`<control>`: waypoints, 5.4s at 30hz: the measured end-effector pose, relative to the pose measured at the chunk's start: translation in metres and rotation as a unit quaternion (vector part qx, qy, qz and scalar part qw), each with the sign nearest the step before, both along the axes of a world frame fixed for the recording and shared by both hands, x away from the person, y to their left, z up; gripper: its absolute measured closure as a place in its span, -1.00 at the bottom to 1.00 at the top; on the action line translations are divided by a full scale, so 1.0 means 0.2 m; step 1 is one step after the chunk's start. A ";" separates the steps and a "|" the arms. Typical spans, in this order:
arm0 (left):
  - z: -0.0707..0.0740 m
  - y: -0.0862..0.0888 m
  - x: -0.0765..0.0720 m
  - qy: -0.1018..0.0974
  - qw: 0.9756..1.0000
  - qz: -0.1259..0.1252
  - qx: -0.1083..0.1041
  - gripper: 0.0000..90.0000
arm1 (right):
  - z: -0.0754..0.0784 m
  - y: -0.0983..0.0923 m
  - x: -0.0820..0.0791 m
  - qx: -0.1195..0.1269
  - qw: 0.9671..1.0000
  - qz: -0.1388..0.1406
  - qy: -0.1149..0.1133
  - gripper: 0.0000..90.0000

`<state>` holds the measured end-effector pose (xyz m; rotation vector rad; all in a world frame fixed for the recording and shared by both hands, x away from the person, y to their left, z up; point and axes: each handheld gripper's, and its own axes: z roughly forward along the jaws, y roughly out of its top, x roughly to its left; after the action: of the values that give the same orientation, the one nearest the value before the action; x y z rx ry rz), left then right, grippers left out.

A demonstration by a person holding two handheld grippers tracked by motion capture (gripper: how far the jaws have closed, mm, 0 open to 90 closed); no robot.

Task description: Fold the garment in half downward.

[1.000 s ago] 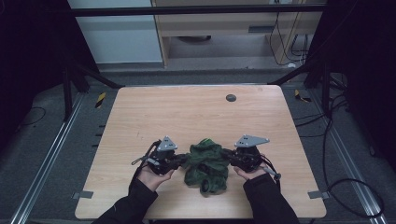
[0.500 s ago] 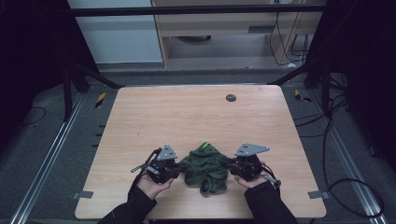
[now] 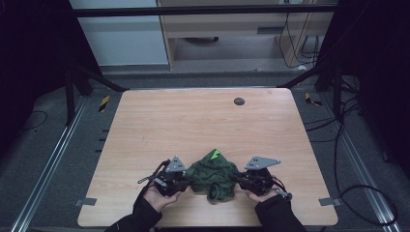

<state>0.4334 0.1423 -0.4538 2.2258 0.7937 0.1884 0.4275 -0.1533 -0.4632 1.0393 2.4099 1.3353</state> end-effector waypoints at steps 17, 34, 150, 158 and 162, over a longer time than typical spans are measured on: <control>-0.06 -0.02 -0.03 0.018 1.000 -0.012 0.013 0.87 | -0.07 -0.01 -0.03 -0.009 1.000 0.004 0.029 0.75; 0.01 0.02 -0.02 0.001 1.000 0.006 -0.020 0.45 | 0.01 -0.03 -0.04 0.009 1.000 -0.014 0.011 0.45; 0.06 -0.08 -0.01 0.014 0.999 -0.014 -0.034 0.99 | 0.05 0.04 0.02 0.034 0.999 0.007 0.035 1.00; 0.02 -0.09 -0.11 0.021 0.999 -0.036 -0.020 0.99 | 0.01 0.03 -0.06 0.015 0.999 0.025 0.041 0.99; 0.00 -0.09 -0.12 0.025 0.999 -0.043 -0.012 0.99 | 0.00 0.03 -0.08 0.009 0.999 0.027 0.046 0.98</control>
<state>0.4094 0.1236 -0.4537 2.2447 0.7206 0.0810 0.4124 -0.1469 -0.4641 1.0704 2.5135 1.3575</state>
